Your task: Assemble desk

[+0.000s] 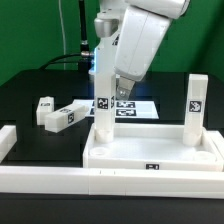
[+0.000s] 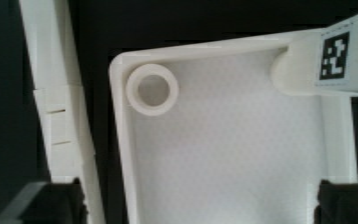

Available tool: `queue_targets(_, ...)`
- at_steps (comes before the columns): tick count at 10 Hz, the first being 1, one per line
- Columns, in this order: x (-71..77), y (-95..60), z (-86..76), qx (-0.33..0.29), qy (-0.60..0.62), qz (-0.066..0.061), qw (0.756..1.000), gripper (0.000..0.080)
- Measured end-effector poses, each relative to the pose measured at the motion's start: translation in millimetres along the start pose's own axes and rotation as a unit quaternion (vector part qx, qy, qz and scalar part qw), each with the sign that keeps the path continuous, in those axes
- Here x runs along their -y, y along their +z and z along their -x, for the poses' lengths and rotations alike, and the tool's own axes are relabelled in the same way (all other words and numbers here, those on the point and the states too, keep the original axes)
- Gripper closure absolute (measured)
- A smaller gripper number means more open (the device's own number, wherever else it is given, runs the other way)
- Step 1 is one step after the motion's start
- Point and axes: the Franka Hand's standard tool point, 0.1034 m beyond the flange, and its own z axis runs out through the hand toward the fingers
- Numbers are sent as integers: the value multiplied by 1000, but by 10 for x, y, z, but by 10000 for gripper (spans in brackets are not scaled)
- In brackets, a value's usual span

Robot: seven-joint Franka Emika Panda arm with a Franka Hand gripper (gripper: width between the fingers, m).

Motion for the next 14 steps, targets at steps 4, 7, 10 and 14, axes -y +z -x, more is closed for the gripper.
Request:
queue_targets(4,83,179,287,6,168,-46,985,151)
queue_targets(7,59,200,286,7,255,-48,966,151)
queue_targets(10,75,131,438,5,349,-75,934,151)
queue_targets(14,93,27,1020,-19,487,-97,868,151)
